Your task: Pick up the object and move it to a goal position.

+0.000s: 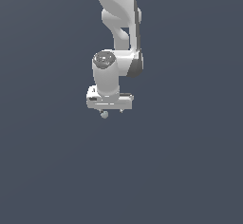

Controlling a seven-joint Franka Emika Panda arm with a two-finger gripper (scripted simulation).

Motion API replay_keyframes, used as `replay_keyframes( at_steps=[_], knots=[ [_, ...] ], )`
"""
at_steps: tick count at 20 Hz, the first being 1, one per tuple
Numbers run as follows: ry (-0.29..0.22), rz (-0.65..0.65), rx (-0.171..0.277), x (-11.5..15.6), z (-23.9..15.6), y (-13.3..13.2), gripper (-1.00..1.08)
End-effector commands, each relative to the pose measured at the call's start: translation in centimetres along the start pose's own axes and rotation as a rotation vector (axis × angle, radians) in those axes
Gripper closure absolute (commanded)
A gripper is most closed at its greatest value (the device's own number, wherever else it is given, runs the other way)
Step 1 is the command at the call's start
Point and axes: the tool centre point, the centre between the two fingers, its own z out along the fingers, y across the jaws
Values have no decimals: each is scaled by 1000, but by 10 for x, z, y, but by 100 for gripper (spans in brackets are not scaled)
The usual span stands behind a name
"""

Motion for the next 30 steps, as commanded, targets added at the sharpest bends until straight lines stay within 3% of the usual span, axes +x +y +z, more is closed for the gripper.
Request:
replay_keyframes(
  at_steps=[1, 11, 18, 30],
  knots=[
    [3, 5, -2, -10, 13, 15, -92],
    [10, 16, -7, -32, 38, 44, -92],
    [9, 17, -7, -33, 43, 45, -92],
    [10, 16, -7, -33, 87, 45, -92]
  ],
)
